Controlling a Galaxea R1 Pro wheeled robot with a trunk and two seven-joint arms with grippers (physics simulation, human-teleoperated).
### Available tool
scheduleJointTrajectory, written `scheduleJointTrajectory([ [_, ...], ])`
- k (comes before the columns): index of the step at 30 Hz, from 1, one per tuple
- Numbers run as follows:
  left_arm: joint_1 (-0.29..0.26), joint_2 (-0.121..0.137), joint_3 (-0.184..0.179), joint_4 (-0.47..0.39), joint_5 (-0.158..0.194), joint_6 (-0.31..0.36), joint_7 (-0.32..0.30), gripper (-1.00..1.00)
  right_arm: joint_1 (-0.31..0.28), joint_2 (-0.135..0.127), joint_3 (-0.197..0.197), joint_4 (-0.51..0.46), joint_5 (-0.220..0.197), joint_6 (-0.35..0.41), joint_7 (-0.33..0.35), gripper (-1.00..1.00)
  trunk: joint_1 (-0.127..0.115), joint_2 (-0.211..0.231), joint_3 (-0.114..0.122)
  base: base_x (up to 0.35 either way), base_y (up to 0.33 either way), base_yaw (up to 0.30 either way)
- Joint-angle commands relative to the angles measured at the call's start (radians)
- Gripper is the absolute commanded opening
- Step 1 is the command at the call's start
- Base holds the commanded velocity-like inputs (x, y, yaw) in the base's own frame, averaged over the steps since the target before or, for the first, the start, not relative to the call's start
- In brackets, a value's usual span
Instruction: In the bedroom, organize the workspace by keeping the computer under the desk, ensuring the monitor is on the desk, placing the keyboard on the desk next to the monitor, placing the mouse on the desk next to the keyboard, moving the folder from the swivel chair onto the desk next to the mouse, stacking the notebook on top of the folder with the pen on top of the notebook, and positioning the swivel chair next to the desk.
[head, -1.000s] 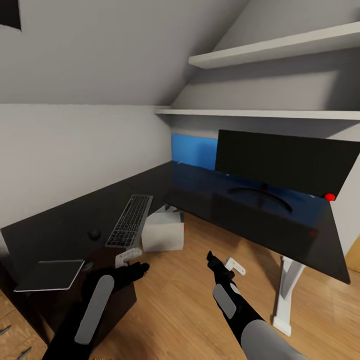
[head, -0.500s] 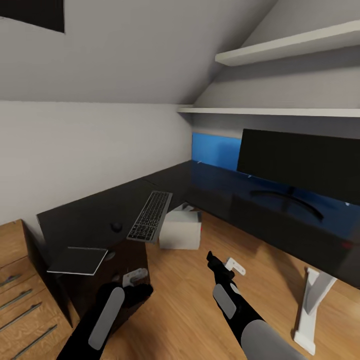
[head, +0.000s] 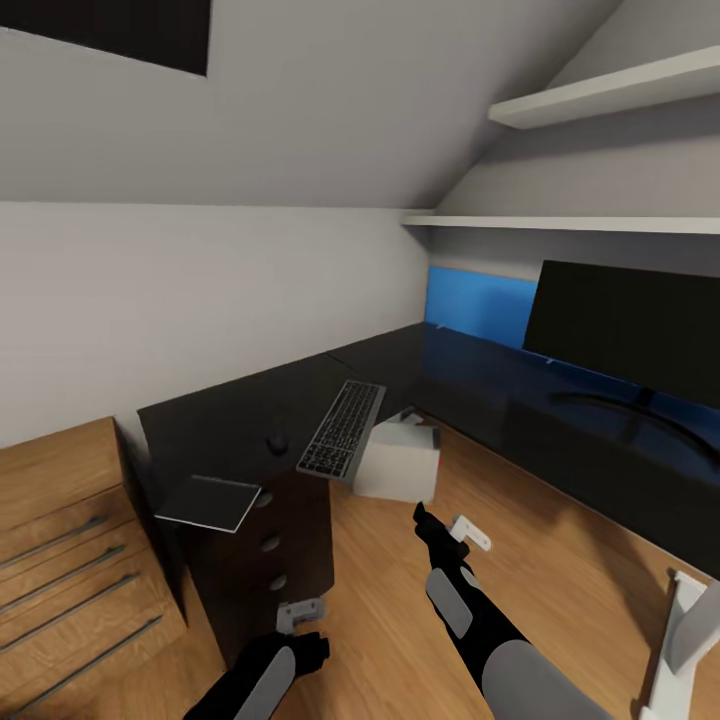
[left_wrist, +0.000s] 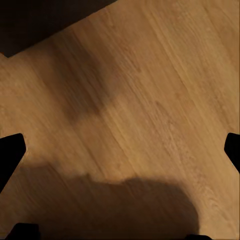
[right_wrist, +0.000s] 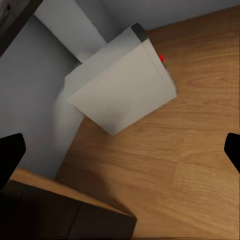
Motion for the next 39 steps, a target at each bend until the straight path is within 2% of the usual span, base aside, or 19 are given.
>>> scheduleJointTrajectory([
  [1, -0.001, 0.001, -0.013, 0.007, 0.009, -0.01, 0.01, 1.0, -0.001, 0.0, 0.004, 0.0, -0.006, -0.005, -0.006, 1.0, 0.0, -0.001, -0.001, 0.0, 0.0, 0.202],
  [8, -0.001, 0.003, -0.029, 0.018, 0.007, -0.027, 0.01, 1.0, 0.0, 0.0, 0.004, -0.001, -0.006, -0.006, -0.005, 1.0, 0.0, -0.001, -0.001, 0.0, 0.0, 0.065],
  [24, -0.001, 0.004, -0.029, 0.019, 0.007, -0.029, 0.01, 1.0, 0.0, 0.0, 0.004, -0.003, -0.006, -0.006, -0.005, 1.0, 0.0, -0.001, -0.001, 0.0, -0.003, 0.002],
  [30, -0.001, 0.004, -0.029, 0.019, 0.007, -0.029, 0.01, 1.0, 0.0, 0.0, 0.004, -0.003, -0.006, -0.006, -0.005, 1.0, 0.0, -0.001, -0.001, -0.04, -0.209, 0.007],
  [39, -0.001, 0.004, -0.028, 0.019, 0.007, -0.029, 0.01, 1.0, 0.0, 0.0, 0.004, -0.003, -0.005, -0.006, -0.005, 1.0, 0.0, -0.001, -0.001, -0.015, -0.095, 0.185],
])
